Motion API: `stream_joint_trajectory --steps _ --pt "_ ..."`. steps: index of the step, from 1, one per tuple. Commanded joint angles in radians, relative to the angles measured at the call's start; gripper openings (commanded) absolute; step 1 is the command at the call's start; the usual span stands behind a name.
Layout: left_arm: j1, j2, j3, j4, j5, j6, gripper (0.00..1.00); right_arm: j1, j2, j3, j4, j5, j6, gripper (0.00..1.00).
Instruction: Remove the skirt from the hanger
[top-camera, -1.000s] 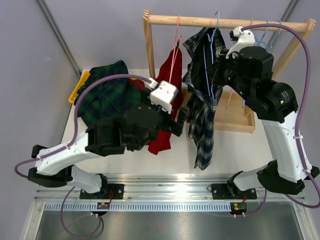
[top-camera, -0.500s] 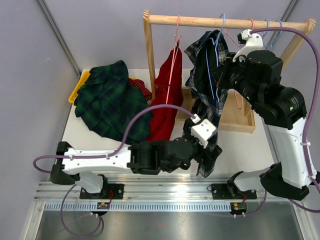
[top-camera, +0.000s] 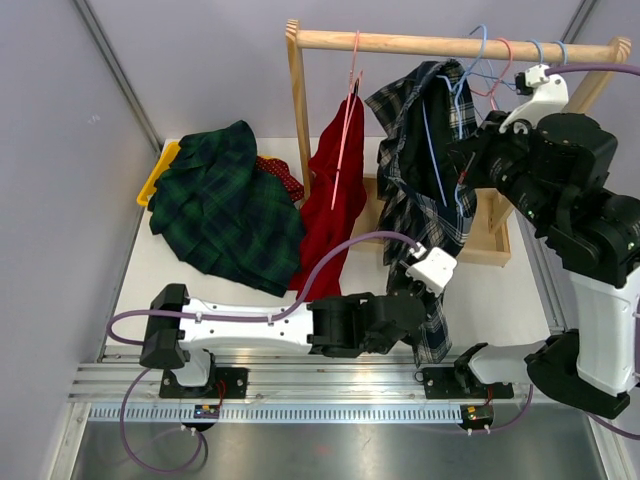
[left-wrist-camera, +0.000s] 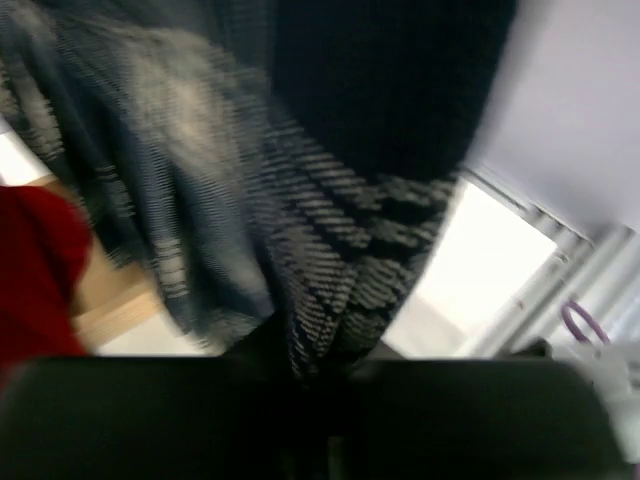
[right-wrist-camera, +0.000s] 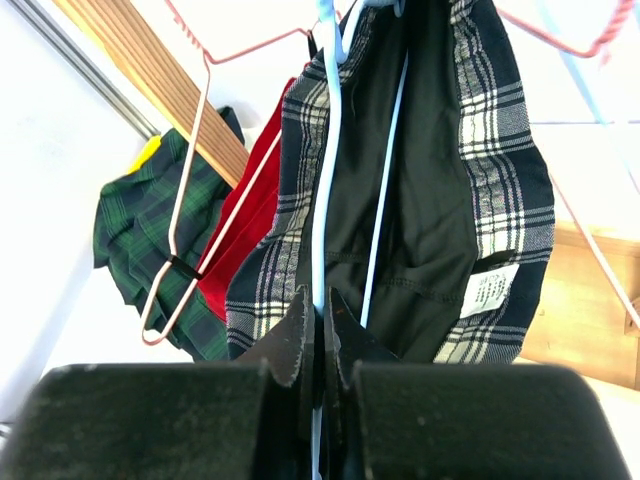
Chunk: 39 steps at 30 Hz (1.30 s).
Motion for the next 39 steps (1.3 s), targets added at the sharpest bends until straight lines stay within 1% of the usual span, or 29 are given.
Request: stream_joint_trajectory --steps 1,4,7,8,10,11,12,13,14,15,16,17,19,20,21,25,26,27,28,30,31,32,33,34,35,38,39 --pt "-0.001 -0.042 0.035 0.114 -0.164 0.034 0.00 0.006 -0.040 0.049 0.105 0.055 -0.003 0.00" --pt "-0.036 -0.074 0.013 0.113 -0.173 0.046 0.00 0.006 -0.044 0.030 0.124 0.086 -0.018 0.00" --pt "-0.122 -0.085 -0.014 0.094 -0.251 0.069 0.00 0.005 -0.038 0.024 0.151 0.124 -0.039 0.00" --pt "-0.175 -0.086 -0.037 0.087 -0.296 0.064 0.00 0.005 -0.035 0.035 0.158 0.132 -0.047 0.00" --pt "-0.232 -0.076 -0.063 0.053 -0.358 0.048 0.00 0.005 -0.015 0.055 0.158 0.140 -0.055 0.00" --pt "-0.282 -0.070 -0.073 0.018 -0.410 -0.004 0.00 0.006 -0.012 0.077 0.155 0.140 -0.059 0.00" --pt "-0.306 -0.060 -0.070 -0.025 -0.432 -0.043 0.00 0.006 -0.004 0.087 0.157 0.146 -0.056 0.00" --pt "-0.327 -0.050 -0.065 -0.123 -0.453 -0.084 0.00 0.006 -0.007 0.091 0.163 0.161 -0.056 0.00" --pt "-0.364 -0.025 -0.056 -0.186 -0.488 -0.186 0.00 0.006 -0.009 0.090 0.173 0.169 -0.058 0.00" --pt "-0.378 -0.013 -0.027 -0.256 -0.499 -0.249 0.00 0.006 -0.014 0.090 0.180 0.172 -0.061 0.00" --pt "-0.387 -0.002 -0.015 -0.401 -0.507 -0.321 0.00 0.006 -0.018 0.090 0.183 0.177 -0.061 0.00" --pt "-0.396 0.013 -0.002 -0.465 -0.515 -0.457 0.00 0.005 -0.018 0.091 0.183 0.178 -0.059 0.00" --pt "-0.398 0.018 0.004 -0.569 -0.515 -0.540 0.00 0.005 -0.020 0.098 0.175 0.180 -0.056 0.00" --pt "-0.398 0.015 0.004 -0.582 -0.524 -0.575 0.00 0.006 -0.020 0.096 0.166 0.180 -0.047 0.00" --pt "-0.398 0.010 0.004 -0.588 -0.529 -0.578 0.00 0.005 -0.024 0.095 0.160 0.178 -0.044 0.00" --pt "-0.334 0.007 0.037 -0.573 -0.530 -0.522 0.00 0.006 -0.032 0.114 0.099 0.142 -0.003 0.00" --pt "-0.285 0.007 0.048 -0.567 -0.518 -0.496 0.00 0.005 -0.032 0.119 0.057 0.129 0.013 0.00" --pt "-0.260 0.004 0.056 -0.558 -0.512 -0.476 0.00 0.006 -0.044 0.121 0.034 0.118 0.043 0.00" --pt "-0.211 -0.002 0.062 -0.524 -0.507 -0.428 0.00 0.006 -0.050 0.121 0.013 0.093 0.057 0.00" --pt "-0.157 -0.010 0.055 -0.434 -0.474 -0.321 0.00 0.006 -0.070 0.119 -0.055 0.062 0.103 0.00" --pt "-0.127 -0.010 0.056 -0.347 -0.448 -0.267 0.00 0.005 -0.076 0.112 -0.079 0.027 0.114 0.00" --pt "-0.072 -0.008 0.076 -0.319 -0.415 -0.192 0.00 0.006 -0.083 0.104 -0.122 0.013 0.132 0.00" --pt "-0.045 -0.001 0.096 -0.291 -0.403 -0.157 0.00 0.006 -0.099 0.093 -0.138 0.003 0.142 0.00" --pt "-0.024 0.006 0.117 -0.265 -0.394 -0.128 0.00 0.006 -0.112 0.060 -0.144 0.009 0.145 0.00" --pt "0.005 0.021 0.137 -0.246 -0.387 -0.067 0.00 0.006 -0.125 0.037 -0.124 0.011 0.145 0.00" --pt "0.013 0.032 0.171 -0.151 -0.366 0.041 0.00 0.005 -0.141 0.021 -0.090 0.051 0.114 0.00" --pt "0.009 0.033 0.179 -0.153 -0.357 0.038 0.00 0.005 -0.118 0.036 -0.087 0.066 0.103 0.00"
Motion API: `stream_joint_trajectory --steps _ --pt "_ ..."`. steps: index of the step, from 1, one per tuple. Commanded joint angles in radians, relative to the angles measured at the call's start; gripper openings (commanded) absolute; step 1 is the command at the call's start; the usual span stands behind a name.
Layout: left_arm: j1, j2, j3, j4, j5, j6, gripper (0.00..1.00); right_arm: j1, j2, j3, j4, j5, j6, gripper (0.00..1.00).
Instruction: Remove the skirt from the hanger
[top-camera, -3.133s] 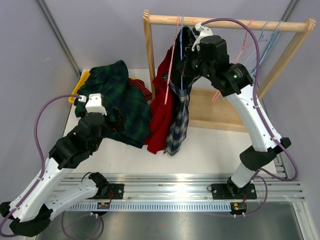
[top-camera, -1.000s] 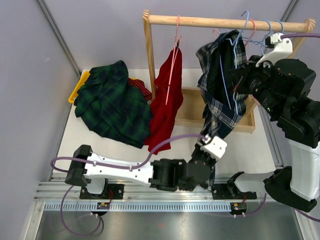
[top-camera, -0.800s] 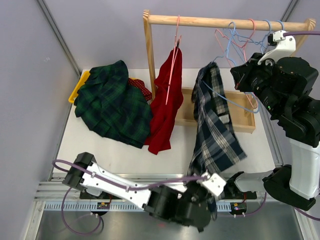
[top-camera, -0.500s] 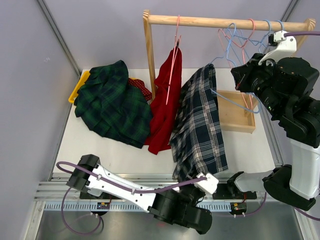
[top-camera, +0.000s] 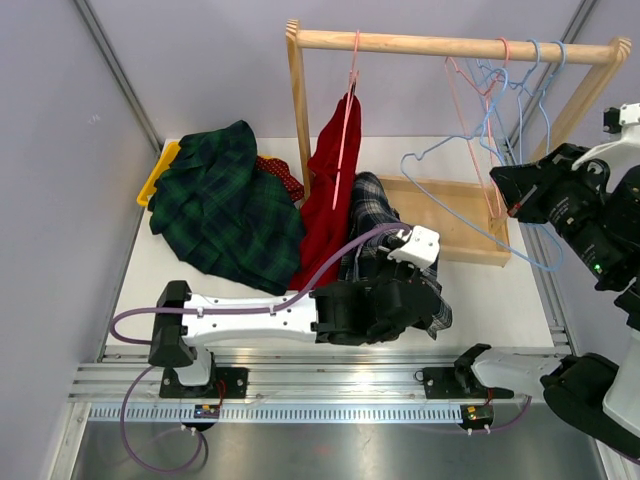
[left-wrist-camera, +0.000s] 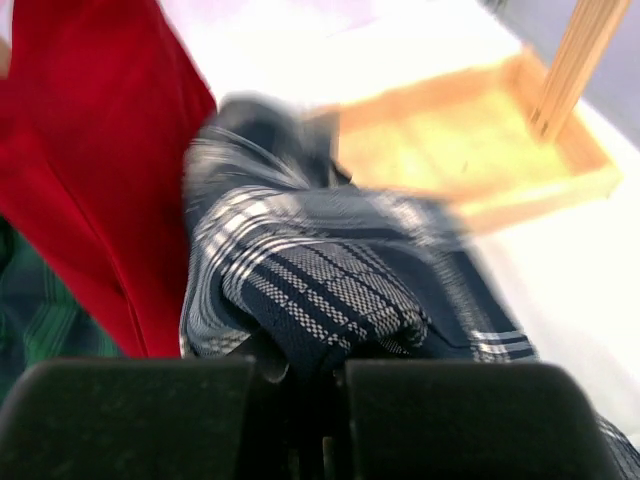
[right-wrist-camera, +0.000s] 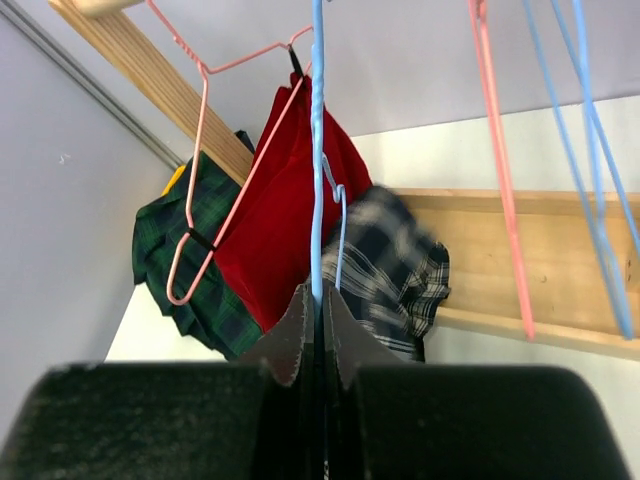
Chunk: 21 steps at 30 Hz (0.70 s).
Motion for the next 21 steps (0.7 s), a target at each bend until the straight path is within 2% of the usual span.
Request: stream_joint_trajectory --steps 1,4,6,10,11,16,21 --pt "-0.042 -0.004 0.064 0.150 0.029 0.134 0.00 0.003 0.040 0.057 0.040 0.059 -0.016 0.00" --pt "-0.100 -0.018 -0.001 0.177 -0.012 0.136 0.00 0.005 0.125 0.178 0.044 0.116 -0.071 0.00" --pt "-0.160 -0.028 -0.014 0.136 -0.073 0.093 0.00 0.003 0.180 0.216 0.070 0.139 -0.111 0.00" --pt "-0.231 -0.070 -0.009 -0.155 -0.135 -0.135 0.00 0.005 0.239 0.199 0.162 0.194 -0.168 0.00" --pt "-0.239 -0.086 -0.021 -0.175 -0.132 -0.147 0.00 0.005 0.250 0.191 0.199 0.199 -0.186 0.00" --pt "-0.266 -0.206 -0.068 -0.269 -0.120 -0.147 0.00 0.002 0.322 0.159 0.268 0.222 -0.219 0.00" --pt "-0.295 -0.291 -0.103 -0.303 -0.095 -0.029 0.00 -0.026 0.354 0.141 0.295 0.196 -0.213 0.00"
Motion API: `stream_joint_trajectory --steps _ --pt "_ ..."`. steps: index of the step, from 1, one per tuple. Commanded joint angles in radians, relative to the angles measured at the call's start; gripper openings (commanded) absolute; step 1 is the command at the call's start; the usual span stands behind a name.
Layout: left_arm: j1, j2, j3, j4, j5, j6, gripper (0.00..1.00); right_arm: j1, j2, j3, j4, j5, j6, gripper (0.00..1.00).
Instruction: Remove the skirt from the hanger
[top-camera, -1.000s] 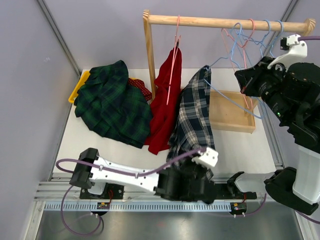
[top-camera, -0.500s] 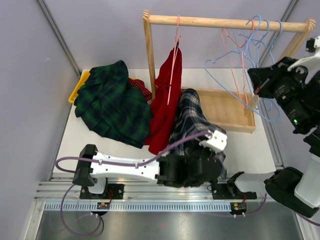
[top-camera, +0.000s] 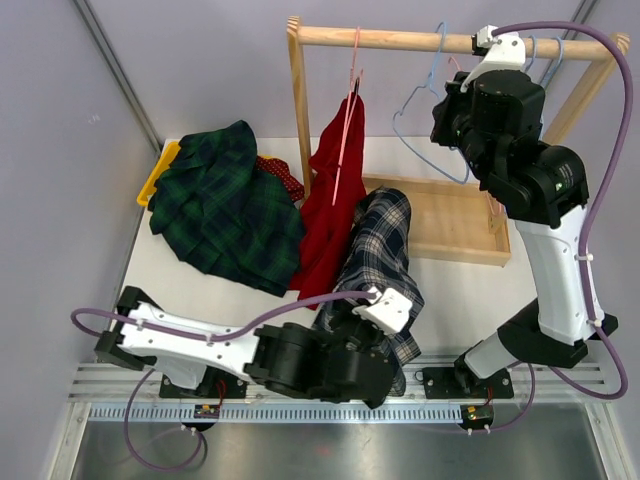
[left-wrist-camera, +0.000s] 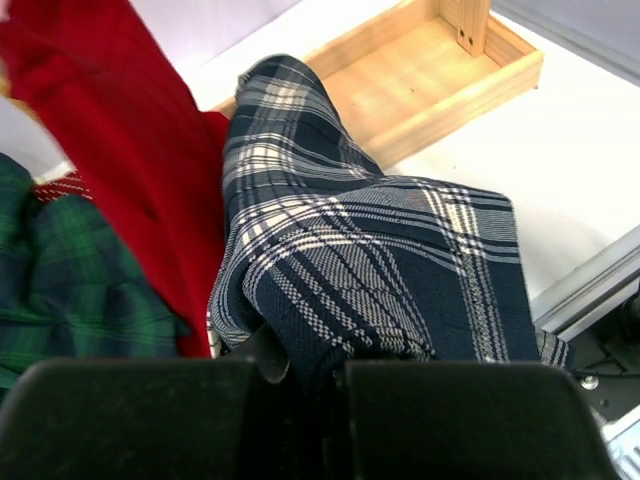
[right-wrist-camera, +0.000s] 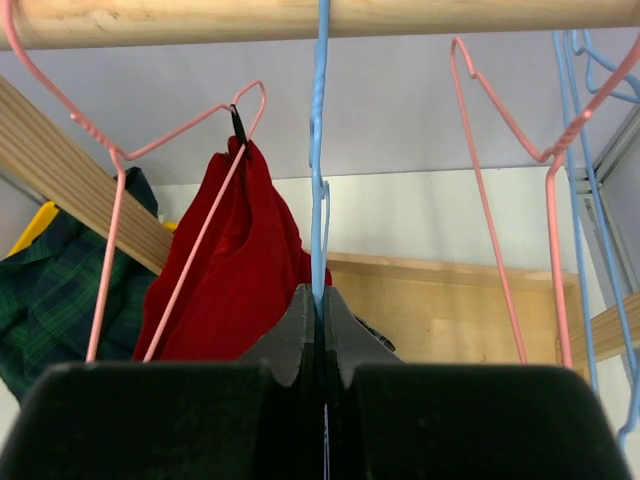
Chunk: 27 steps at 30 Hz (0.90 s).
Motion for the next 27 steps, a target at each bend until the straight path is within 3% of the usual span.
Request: stream_joint_trajectory --steps 1,6,8,13,15,16,18,22,27 --pt "-0.030 -0.105 -0.005 -0.045 -0.090 0.047 0.00 -0.025 -0.022 -0.011 0.085 0.013 -0.018 0.00" --pt "0.021 -0.183 0.034 -0.216 -0.152 0.033 0.00 -0.034 -0.118 -0.172 0.119 0.003 0.002 0.00" --pt "0.073 -0.206 0.067 -0.214 -0.145 0.106 0.00 -0.038 -0.160 -0.215 0.122 0.003 0.013 0.00" --pt "0.246 -0.277 0.090 -0.044 -0.104 0.426 0.00 -0.041 -0.212 -0.294 0.101 0.011 0.022 0.00" --pt "0.305 -0.312 0.082 0.129 -0.066 0.543 0.00 -0.041 -0.226 -0.306 0.096 0.011 0.022 0.02" --pt "0.358 -0.338 0.084 0.189 -0.032 0.654 0.00 -0.041 -0.226 -0.306 0.095 0.011 0.024 0.05" --pt "0.441 -0.337 0.146 0.278 -0.003 0.737 0.00 -0.041 -0.231 -0.312 0.092 0.006 0.022 0.15" --pt "0.613 -0.241 0.329 0.260 0.101 0.847 0.00 -0.043 -0.234 -0.320 0.098 0.003 0.021 0.29" --pt "0.878 -0.139 0.543 0.176 0.258 0.791 0.00 -0.043 -0.257 -0.366 0.121 -0.012 0.022 0.52"
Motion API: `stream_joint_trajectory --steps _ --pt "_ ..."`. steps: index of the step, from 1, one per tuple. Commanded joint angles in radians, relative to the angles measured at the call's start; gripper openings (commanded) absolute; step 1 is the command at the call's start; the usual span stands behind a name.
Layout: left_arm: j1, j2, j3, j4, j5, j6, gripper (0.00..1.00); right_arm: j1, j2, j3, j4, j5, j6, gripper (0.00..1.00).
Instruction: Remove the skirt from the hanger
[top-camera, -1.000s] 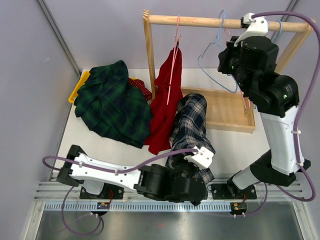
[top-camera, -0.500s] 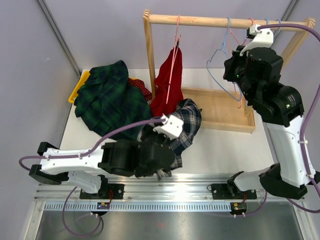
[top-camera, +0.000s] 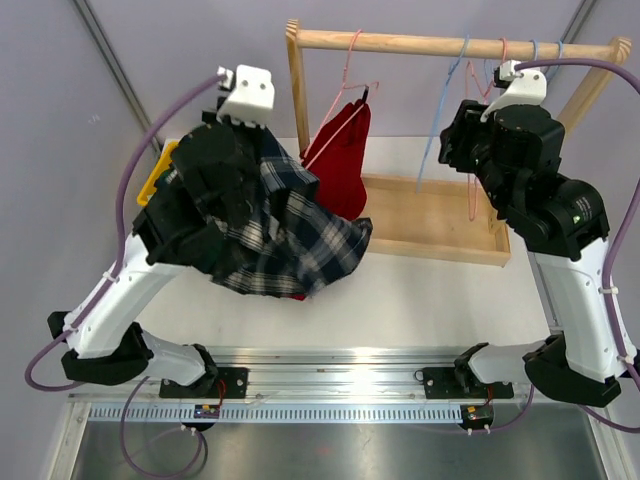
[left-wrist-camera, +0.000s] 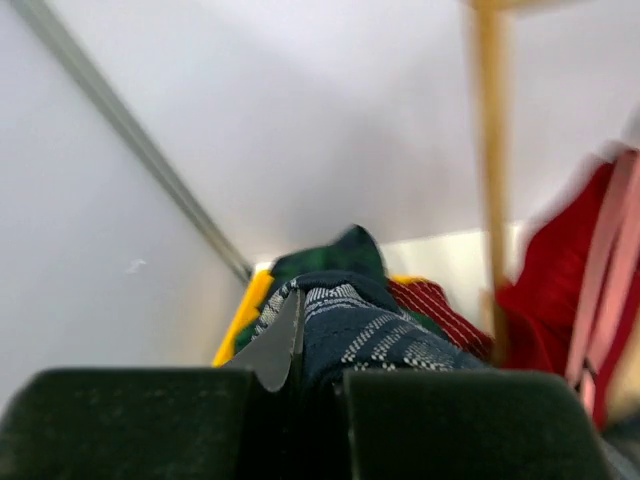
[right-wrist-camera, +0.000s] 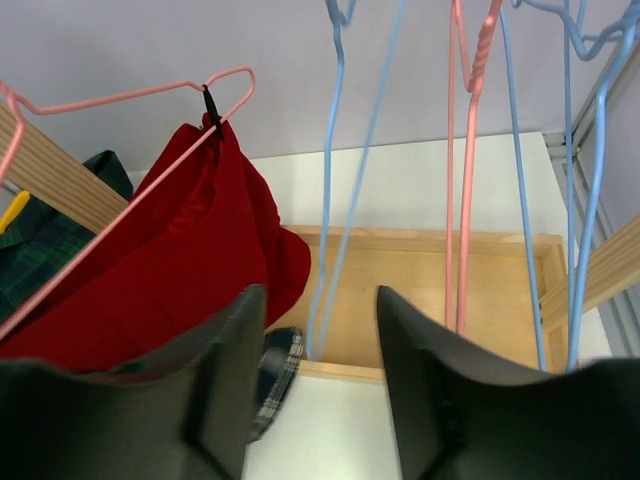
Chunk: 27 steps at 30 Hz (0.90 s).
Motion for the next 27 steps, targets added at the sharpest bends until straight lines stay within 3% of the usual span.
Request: stream_joint_trajectory --steps 1,2,3,4,7,8,9,18,23,27 --pt "0.147 0.044 0.157 0.050 0.143 0.047 0.00 -0.003 -0.040 -0.032 0.035 -0.008 0.000 0.59" --pt "0.178 0.085 0.197 0.045 0.151 0.050 0.00 -0.004 -0.045 -0.040 0.039 -0.008 -0.001 0.65" --pt "0.236 0.112 0.284 0.034 0.159 0.051 0.00 -0.004 -0.049 -0.054 0.041 -0.006 -0.003 0.80" --pt "0.266 0.147 0.346 0.022 0.168 0.057 0.00 -0.004 -0.051 -0.061 0.043 -0.002 -0.004 0.88" --pt "0.344 0.290 0.501 -0.009 0.148 0.124 0.00 -0.004 -0.063 -0.078 0.049 0.003 -0.004 0.99" --pt "0.355 0.288 0.463 0.114 0.136 0.161 0.00 -0.003 -0.072 -0.083 0.052 0.003 -0.004 0.99" --pt "0.382 0.304 0.451 0.138 0.133 0.181 0.00 -0.004 -0.077 -0.093 0.056 0.003 -0.004 0.99" --pt "0.583 0.437 0.457 0.145 0.182 0.075 0.02 -0.004 -0.126 -0.150 0.064 -0.022 -0.003 1.00" --pt "0.620 0.570 0.438 0.172 0.110 0.087 0.03 -0.004 -0.144 -0.179 0.073 -0.037 0.003 1.00" --pt "0.654 0.644 0.434 0.235 0.019 0.132 0.11 -0.004 -0.152 -0.192 0.079 -0.054 0.000 0.99"
